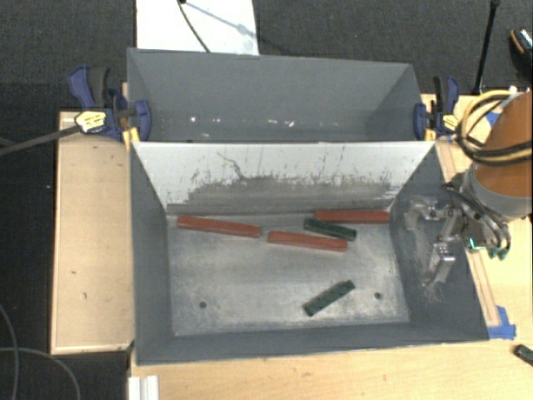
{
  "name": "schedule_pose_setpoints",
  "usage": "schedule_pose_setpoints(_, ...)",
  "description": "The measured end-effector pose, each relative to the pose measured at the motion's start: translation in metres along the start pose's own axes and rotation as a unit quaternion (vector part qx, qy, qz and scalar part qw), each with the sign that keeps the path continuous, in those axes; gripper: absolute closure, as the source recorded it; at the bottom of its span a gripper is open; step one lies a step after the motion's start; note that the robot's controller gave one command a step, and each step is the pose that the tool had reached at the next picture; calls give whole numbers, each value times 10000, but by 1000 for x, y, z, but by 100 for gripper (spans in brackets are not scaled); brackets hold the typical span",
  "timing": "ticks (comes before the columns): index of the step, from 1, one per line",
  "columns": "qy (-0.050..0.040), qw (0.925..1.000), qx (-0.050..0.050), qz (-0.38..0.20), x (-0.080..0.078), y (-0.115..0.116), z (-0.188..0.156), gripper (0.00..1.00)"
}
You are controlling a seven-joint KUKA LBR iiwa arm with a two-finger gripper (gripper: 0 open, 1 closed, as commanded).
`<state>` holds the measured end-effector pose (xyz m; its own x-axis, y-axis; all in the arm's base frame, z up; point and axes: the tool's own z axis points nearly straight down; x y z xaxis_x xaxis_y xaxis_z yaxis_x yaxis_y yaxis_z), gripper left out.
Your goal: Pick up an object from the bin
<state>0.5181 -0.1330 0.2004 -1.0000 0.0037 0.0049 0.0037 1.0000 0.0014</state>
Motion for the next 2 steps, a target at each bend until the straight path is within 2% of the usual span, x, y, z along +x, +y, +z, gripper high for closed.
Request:
schedule_pose_setpoints(1,-65,9852,14,-1715,31,91,130,0)
schedule_pose_setpoints(2,-55,9827,-2,-1853,35,145,99,0)
